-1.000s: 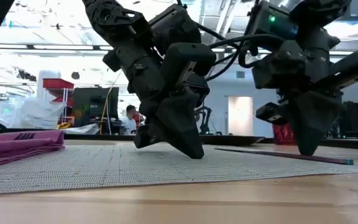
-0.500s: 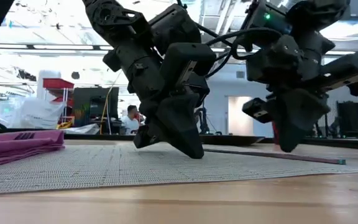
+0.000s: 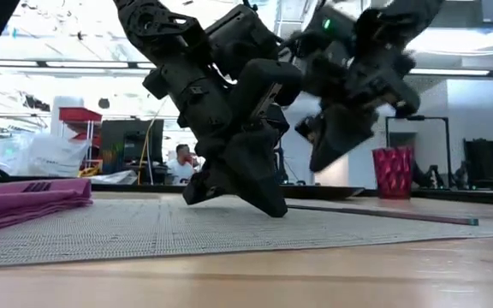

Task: Set table place
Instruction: Put the blue table knife on the gray table mat

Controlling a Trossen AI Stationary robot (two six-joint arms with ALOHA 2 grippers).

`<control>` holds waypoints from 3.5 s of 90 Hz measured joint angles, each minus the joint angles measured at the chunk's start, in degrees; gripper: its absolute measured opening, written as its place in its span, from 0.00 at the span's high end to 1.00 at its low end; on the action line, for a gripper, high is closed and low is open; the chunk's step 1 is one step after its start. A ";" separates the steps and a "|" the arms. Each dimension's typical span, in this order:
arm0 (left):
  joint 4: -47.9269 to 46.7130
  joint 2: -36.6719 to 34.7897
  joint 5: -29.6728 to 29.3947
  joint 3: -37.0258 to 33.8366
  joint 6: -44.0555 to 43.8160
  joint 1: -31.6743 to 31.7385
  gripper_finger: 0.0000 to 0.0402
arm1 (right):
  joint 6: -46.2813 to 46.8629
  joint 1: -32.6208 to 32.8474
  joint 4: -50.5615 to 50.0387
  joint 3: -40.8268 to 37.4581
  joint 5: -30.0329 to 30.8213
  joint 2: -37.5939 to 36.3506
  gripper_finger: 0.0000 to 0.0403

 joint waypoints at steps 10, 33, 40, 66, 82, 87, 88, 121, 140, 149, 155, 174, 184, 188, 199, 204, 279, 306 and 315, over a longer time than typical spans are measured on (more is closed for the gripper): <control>0.02 0.00 -0.60 0.00 -0.14 -0.10 1.00 | -0.48 0.21 0.33 1.35 -2.83 4.10 1.00; -0.10 0.00 -0.95 -0.12 -1.14 -0.17 1.00 | -4.09 2.14 -4.24 5.82 -3.18 8.32 1.00; -0.28 -0.02 -0.79 -0.15 -1.38 -0.19 1.00 | -5.31 1.61 -5.34 6.66 -2.62 8.60 1.00; 0.00 -0.04 -0.81 -0.02 -0.77 -0.39 1.00 | -7.23 -3.60 -5.07 7.55 -2.07 8.62 1.00; 0.00 -0.04 -0.87 0.00 -1.22 -0.41 1.00 | -7.74 -5.63 -5.08 7.55 -1.46 8.64 1.00; 0.02 -0.04 -0.91 0.00 -1.61 -0.41 1.00 | -7.87 -6.12 -5.10 7.55 -1.22 8.77 1.00; 0.02 -0.04 -0.91 0.00 -1.69 -0.43 1.00 | -7.94 -6.22 -5.14 7.55 -1.20 8.78 1.00; 0.10 -0.04 -1.29 0.02 -2.28 -0.52 1.00 | -13.15 -1.82 -9.10 9.48 -1.46 8.19 1.00; 0.09 -0.04 -1.28 0.02 -2.50 -0.52 1.00 | -13.52 -1.01 -7.67 9.56 -1.82 8.94 1.00; 0.00 -0.04 -1.07 0.00 -2.71 -0.47 1.00 | -13.89 -1.83 -5.87 9.64 -2.89 10.41 1.00; 0.04 -0.04 -0.88 0.02 -2.90 -0.45 1.00 | -13.77 -2.72 -6.23 9.72 -3.00 10.77 1.00; 0.11 -0.04 -1.22 0.02 -3.80 -0.58 1.00 | -13.67 -4.94 -6.57 9.96 -3.38 11.64 1.00; 0.11 -0.04 -1.22 0.02 -3.94 -0.62 1.00 | -13.74 -6.32 -7.35 10.80 -2.78 11.75 1.00; 0.11 -0.04 -1.22 0.02 -3.96 -0.62 1.00 | -14.10 -6.88 -7.96 11.19 -2.20 11.75 1.00; 0.15 -0.04 -1.22 0.02 -4.96 -0.62 1.00 | -15.07 -8.14 -8.55 11.44 -1.46 11.75 1.00; 0.18 -0.04 -1.23 0.02 -5.28 -0.64 1.00 | -15.09 -8.70 -8.60 11.44 -1.70 11.75 1.00; 0.22 -0.04 -1.15 0.02 -8.26 -0.67 1.00 | -16.75 -13.66 -10.52 11.51 0.24 11.50 1.00; 0.20 -0.04 -1.15 0.02 -8.36 -0.67 1.00 | -16.77 -11.99 -11.17 11.33 0.40 6.56 1.00; 0.24 -0.04 -1.17 0.02 -8.31 -0.67 1.00 | -16.73 -12.00 -11.20 11.33 0.25 3.60 1.00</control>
